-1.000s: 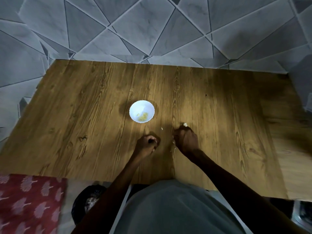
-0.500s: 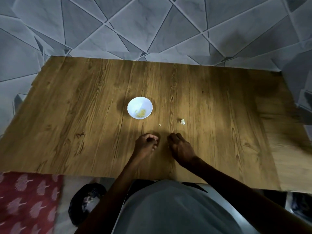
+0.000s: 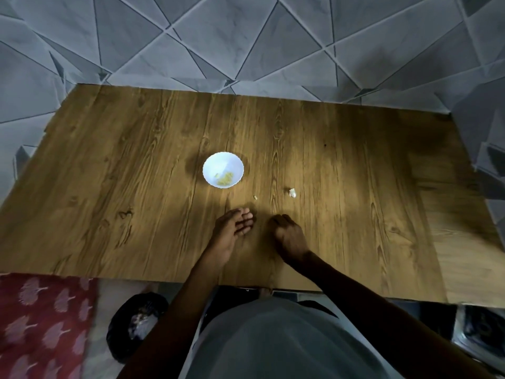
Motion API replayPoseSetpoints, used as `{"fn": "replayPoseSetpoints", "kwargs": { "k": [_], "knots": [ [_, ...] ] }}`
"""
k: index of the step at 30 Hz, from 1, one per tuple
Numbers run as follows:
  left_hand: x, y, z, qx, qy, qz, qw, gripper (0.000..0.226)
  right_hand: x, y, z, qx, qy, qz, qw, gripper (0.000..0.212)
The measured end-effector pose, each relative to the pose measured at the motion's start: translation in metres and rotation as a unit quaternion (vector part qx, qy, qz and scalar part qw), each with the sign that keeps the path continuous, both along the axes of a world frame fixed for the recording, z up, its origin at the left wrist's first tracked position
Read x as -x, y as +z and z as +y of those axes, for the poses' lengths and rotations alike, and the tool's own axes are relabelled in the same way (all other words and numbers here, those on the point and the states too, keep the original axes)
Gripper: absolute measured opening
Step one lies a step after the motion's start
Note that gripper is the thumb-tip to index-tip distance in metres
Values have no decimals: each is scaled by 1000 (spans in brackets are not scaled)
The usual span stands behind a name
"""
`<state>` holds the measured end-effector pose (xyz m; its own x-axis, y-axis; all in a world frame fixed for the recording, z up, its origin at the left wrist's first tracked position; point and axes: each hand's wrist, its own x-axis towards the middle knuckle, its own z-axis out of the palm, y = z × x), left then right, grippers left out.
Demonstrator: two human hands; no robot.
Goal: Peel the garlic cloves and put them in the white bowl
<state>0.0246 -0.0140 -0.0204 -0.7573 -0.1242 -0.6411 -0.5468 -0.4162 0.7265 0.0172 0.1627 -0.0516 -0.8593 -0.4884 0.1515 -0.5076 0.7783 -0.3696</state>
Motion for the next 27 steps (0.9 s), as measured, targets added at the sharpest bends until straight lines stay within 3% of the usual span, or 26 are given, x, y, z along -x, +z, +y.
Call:
{"fn": "replayPoseSetpoints", "kwargs": {
  "k": [3,5,9,11,14,17,22,27],
  "knots": [
    [5,6,12,-117,45,-57,991,33,13,27,-19,193,-167,-172,951,13],
    [6,15,19,-189,76,-86,975,39,18,39,-31,278,-154,-255,913,15],
    [10,18,31,-240,127,-106,956,36,17,51,-35,192,-98,-224,951,22],
    [13,16,34,-239,144,-113,954,32,18,54,-34,201,-129,-212,948,25],
    [13,13,34,-229,135,-110,958,44,24,56,-27,216,-146,-206,943,24],
    [15,11,31,-253,145,-105,951,35,32,58,-10,234,-148,-199,940,21],
    [14,5,15,-210,142,-92,963,35,33,35,35,135,-141,-187,963,15],
    [10,0,-7,-189,146,-102,966,35,23,23,38,75,-63,-209,973,28]
  ]
}}
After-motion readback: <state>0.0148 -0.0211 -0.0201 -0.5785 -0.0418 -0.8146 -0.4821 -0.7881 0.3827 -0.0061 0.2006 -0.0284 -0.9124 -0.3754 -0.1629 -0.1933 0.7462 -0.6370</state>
